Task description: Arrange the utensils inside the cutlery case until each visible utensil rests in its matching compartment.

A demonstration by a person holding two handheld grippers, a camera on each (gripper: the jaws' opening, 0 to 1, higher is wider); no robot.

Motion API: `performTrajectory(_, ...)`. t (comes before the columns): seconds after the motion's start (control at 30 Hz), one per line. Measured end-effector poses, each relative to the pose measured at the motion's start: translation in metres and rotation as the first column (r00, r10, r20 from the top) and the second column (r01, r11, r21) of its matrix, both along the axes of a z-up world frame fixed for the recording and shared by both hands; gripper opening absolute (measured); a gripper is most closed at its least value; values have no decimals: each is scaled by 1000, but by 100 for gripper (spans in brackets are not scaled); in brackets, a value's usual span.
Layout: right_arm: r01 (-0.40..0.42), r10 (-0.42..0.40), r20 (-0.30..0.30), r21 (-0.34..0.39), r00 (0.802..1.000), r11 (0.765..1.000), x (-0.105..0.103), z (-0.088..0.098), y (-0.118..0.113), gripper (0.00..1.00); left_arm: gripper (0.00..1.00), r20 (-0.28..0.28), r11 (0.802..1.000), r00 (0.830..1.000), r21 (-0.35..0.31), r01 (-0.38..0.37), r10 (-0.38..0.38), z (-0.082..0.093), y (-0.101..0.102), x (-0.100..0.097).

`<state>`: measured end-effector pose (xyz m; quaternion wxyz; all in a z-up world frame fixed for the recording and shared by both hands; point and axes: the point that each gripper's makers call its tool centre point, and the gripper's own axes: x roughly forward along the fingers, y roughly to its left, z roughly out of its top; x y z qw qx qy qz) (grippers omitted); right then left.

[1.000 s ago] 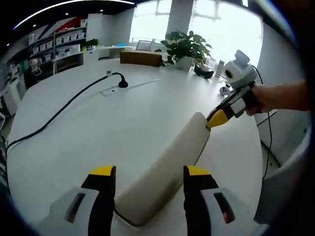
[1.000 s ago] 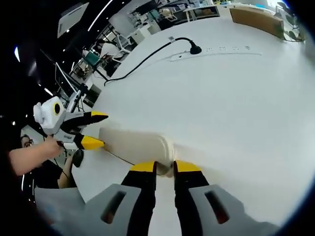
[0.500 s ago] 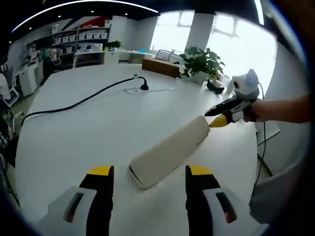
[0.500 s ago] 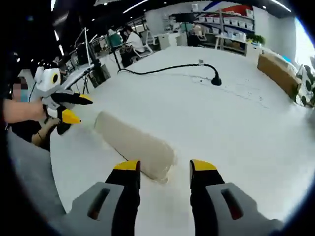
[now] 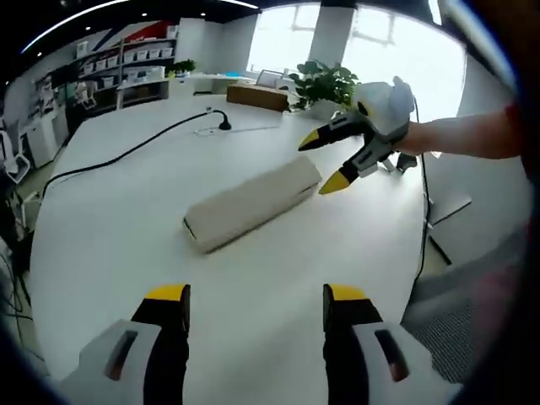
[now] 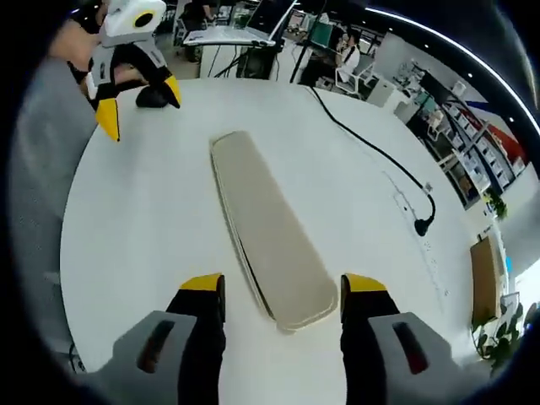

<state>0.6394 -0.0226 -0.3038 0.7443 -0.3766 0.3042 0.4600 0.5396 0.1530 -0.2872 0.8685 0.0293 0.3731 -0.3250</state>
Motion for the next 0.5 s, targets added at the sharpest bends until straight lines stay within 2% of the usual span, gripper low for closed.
performTrajectory(0.07,-17,17,0,-1,1000,1000,-5,2,2,51,66,0,999,1000,-48,-19,19,9,-4,-5)
performTrajectory(0.13,-89,89,16,-29,996,996,-11,7,6,49,67,-2,998,1000,-63,-10,10,15,-7,-11)
performTrajectory(0.2,-128,129,13,-71,992,989,-16,9,4,49,68,4,998,1000,-54,15,-15,19,-8,-18)
performTrajectory(0.23,-123,128,39,-110,991,986,-15,13,-1,50,68,15,998,999,-38,40,-40,19,-7,-21)
performTrajectory(0.27,-114,122,62,-123,991,986,-15,18,-4,49,69,5,998,998,-22,56,-56,20,-5,-27)
performTrajectory(0.3,-104,112,66,-106,992,989,-20,23,-4,48,69,4,998,998,-20,59,-59,21,-3,-31)
performTrajectory(0.4,-78,81,41,-68,996,995,-30,32,-8,46,69,3,997,997,-24,80,-80,28,1,-43)
performTrajectory(0.5,-153,156,19,-120,988,981,-44,38,-17,45,69,8,997,997,-38,71,-70,32,7,-51)
